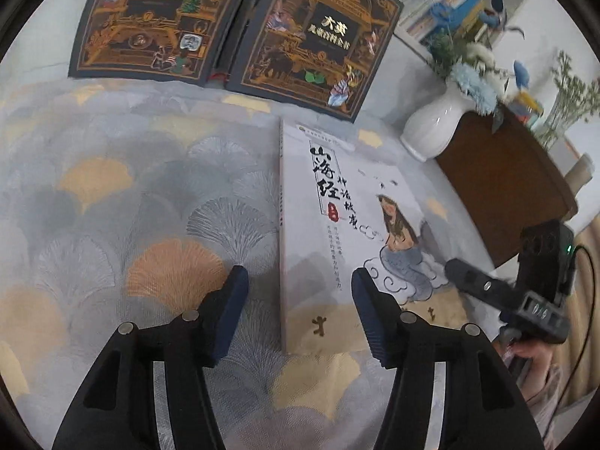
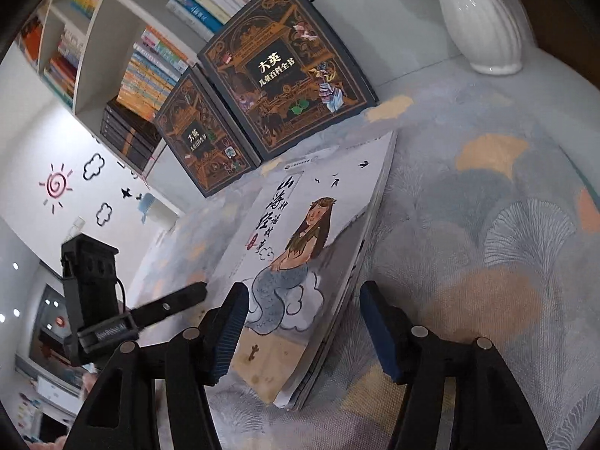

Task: Organize books

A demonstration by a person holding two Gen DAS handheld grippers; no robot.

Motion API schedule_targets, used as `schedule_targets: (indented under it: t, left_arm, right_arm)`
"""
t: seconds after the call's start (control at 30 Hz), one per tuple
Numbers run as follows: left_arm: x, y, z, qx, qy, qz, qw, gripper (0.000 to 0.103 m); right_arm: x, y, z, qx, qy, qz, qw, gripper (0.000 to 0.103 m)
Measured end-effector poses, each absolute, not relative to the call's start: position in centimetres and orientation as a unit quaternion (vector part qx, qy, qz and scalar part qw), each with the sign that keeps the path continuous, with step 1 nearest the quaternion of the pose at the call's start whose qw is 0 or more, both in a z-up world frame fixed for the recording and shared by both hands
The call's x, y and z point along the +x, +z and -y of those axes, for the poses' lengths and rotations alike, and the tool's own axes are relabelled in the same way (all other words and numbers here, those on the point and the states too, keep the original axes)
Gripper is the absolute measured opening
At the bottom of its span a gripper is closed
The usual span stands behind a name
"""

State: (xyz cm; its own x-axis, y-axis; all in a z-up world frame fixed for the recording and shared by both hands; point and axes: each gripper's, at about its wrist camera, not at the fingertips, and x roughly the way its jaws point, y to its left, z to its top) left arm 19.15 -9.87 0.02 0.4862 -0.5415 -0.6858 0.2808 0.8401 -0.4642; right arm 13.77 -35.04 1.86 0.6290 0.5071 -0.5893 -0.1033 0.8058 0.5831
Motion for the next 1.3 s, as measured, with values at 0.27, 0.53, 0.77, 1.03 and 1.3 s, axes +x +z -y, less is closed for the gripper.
schedule_targets:
  t: [0.27,0.53,0.77,1.03,1.3]
  left_arm:
    - [18.7,0.0,11.8,-0.08,-0.226,-0.434,0.868,0.057]
    - [18.6,0.0,12.2,-0.055,-0.222,-0.432,0.872,0.061]
    - [18.4,0.1,13.2,-0.024,-0.219,-0.431,0.875,0.063]
    - [18.1,0.4,13.4,-0.023,-0.244,-0.429,0.87,0.065]
    - [17.9,0.5,13.9,-0.005,-0.242,-0.43,0.87,0.064]
  right_arm:
    - [13.8,1.6,35.4,0.264,0.18,-0.39,0.864,0.061]
    - [13.7,1.6,35.4,0.263,0.181,-0.389,0.864,0.061]
    - [13.7,1.7,35.4,0.261,0.182,-0.39,0.864,0.062]
    - [13.4,1.8,35.3,0.29,0.204,-0.373,0.857,0.063]
    - [13.3,2.0,34.8,0.278,0.192,-0.376,0.863,0.063]
